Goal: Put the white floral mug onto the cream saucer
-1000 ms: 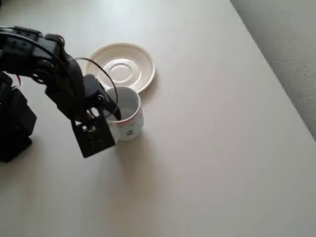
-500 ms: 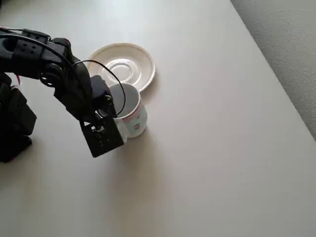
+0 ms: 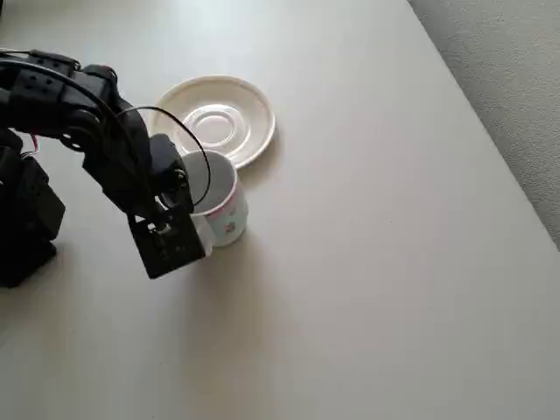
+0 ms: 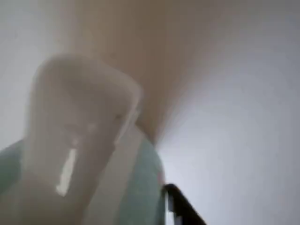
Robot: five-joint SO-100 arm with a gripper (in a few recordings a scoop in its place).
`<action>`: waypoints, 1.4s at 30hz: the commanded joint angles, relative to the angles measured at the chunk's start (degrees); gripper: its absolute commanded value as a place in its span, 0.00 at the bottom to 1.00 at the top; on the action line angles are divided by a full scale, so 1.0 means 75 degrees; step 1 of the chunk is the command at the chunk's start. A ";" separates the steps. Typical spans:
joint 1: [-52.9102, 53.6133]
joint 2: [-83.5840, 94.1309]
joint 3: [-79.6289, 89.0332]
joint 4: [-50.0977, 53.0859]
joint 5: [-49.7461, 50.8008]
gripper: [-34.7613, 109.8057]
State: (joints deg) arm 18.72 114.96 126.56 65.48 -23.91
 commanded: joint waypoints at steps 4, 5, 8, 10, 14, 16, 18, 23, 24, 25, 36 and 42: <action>-0.0586 0.2730 -0.0750 0.1582 0.0176 0.23; -0.0656 0.2941 -0.0902 0.1781 0.0187 0.23; -0.0867 0.3434 -0.1289 0.2332 0.0234 0.23; -0.1031 0.3715 -0.1535 0.2648 0.0281 0.23; -0.1441 0.4078 -0.1980 0.3164 0.0457 0.23; -0.1641 0.4113 -0.2191 0.3387 0.0563 0.23; -0.1887 0.4184 -0.2309 0.3527 0.0668 0.23; -0.2695 0.4230 -0.2449 0.3645 0.1102 0.23; -0.2871 0.4195 -0.2473 0.3645 0.1195 0.23; -0.3047 0.4160 -0.2496 0.3645 0.1266 0.23; -0.4207 0.2895 -0.2578 0.2426 0.1559 0.23; -0.4453 0.1770 -0.2520 0.1535 0.1523 0.23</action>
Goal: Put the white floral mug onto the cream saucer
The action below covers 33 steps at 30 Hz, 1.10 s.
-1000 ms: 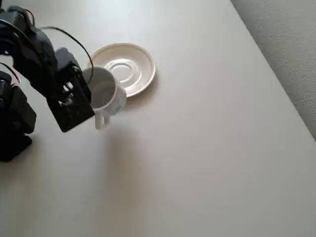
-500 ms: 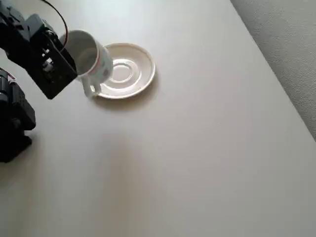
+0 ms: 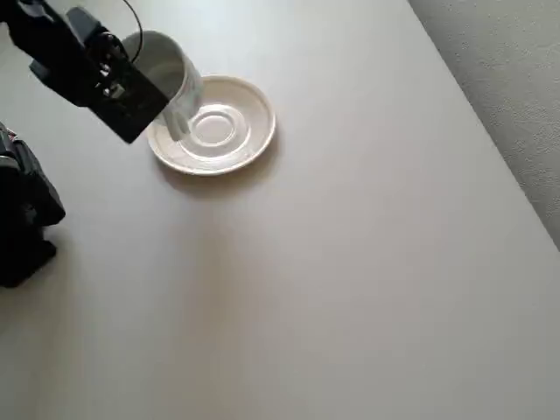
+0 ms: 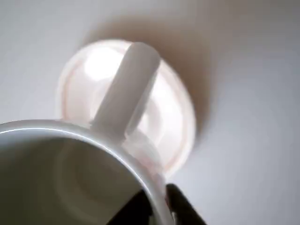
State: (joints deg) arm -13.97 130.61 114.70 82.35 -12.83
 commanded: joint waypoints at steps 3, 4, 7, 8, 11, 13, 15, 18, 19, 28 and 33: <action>-0.0012 -0.0680 -0.0926 -0.1008 -0.0012 0.23; 0.0012 -0.0785 -0.0914 -0.1066 -0.0023 0.23; 0.0094 -0.1113 -0.0902 -0.1301 -0.0094 0.23; 0.0129 -0.1219 -0.0902 -0.1359 -0.0117 0.23; 0.0223 -0.1441 -0.0844 -0.1570 -0.0164 0.23; 0.0246 -0.1559 -0.0762 -0.1711 -0.0199 0.23; 0.0258 -0.1664 -0.0703 -0.1793 -0.0211 0.23; 0.0281 -0.1746 -0.0586 -0.1980 -0.0223 0.23; 0.0281 -0.1781 -0.0562 -0.2016 -0.0223 0.23; 0.0270 -0.2027 -0.0164 -0.2344 -0.0234 0.23; 0.0340 -0.2098 -0.0070 -0.2379 -0.0305 0.23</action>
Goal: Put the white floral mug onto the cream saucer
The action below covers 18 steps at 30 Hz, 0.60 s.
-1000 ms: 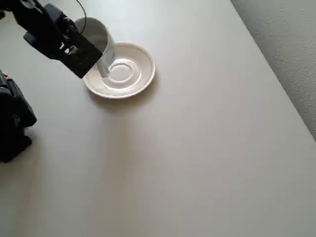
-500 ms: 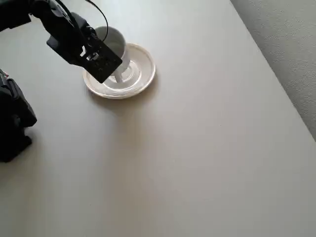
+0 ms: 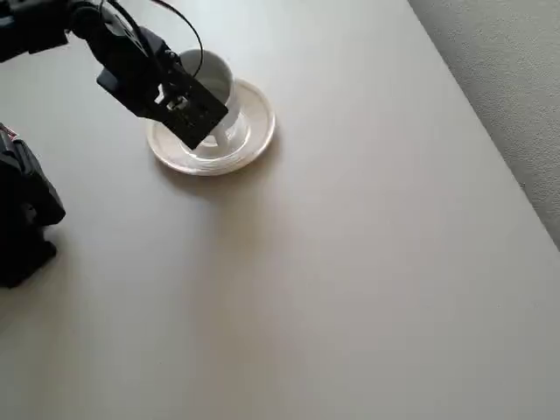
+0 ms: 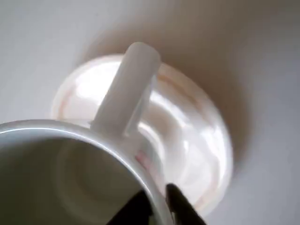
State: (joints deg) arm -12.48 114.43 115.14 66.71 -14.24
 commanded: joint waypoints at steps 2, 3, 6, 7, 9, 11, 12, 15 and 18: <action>0.0152 0.0047 -0.0012 -0.0305 -0.0152 0.23; 0.0164 0.0047 0.0035 -0.0305 -0.0176 0.23; 0.0211 0.0070 0.0176 -0.0328 -0.0211 0.23; 0.0211 0.0070 0.0223 -0.0328 -0.0211 0.23; 0.0211 0.0105 0.0352 -0.0352 -0.0223 0.23; 0.0211 0.0105 0.0434 -0.0422 -0.0223 0.23; 0.0211 0.0105 0.0457 -0.0457 -0.0234 0.23; 0.0187 0.0059 0.0469 -0.0527 -0.0234 0.23; 0.0129 0.0035 0.0469 -0.0621 -0.0234 0.23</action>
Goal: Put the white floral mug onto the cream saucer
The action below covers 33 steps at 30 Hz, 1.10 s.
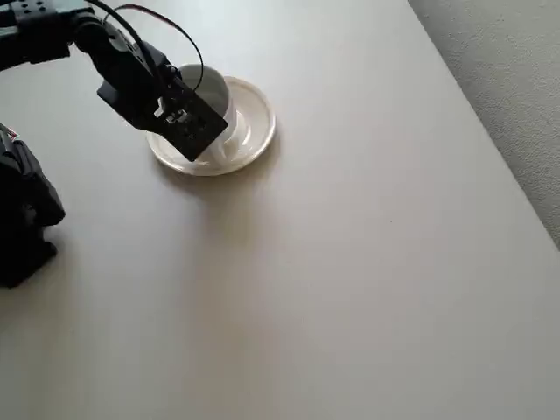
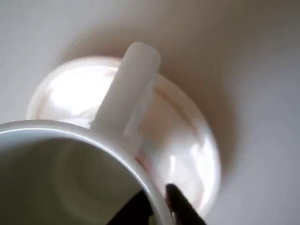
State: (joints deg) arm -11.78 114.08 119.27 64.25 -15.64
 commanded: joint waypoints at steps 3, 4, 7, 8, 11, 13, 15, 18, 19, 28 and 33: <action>-0.0070 -0.0047 -0.0082 -0.0352 -0.0047 0.26; -0.0117 -0.0105 -0.0082 -0.0363 -0.0070 0.27; -0.0316 -0.0258 -0.0082 -0.0316 -0.0223 0.31; -0.0398 -0.0293 -0.0082 -0.0281 -0.0270 0.32; -0.0563 -0.0281 -0.0082 -0.0211 -0.0316 0.33; -0.0633 -0.0199 -0.0094 -0.0141 -0.0340 0.34; -0.0645 -0.0176 -0.0152 -0.0059 -0.0387 0.34; -0.0504 -0.0035 -0.0176 0.0023 -0.0492 0.34; -0.0422 0.0059 -0.0199 0.0082 -0.0527 0.34; 0.0340 0.1020 -0.2520 0.2109 -0.0586 0.34; 0.0785 0.1559 -0.3926 0.3398 -0.0574 0.34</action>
State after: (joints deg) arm -9.49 119.36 103.71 80.16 -19.86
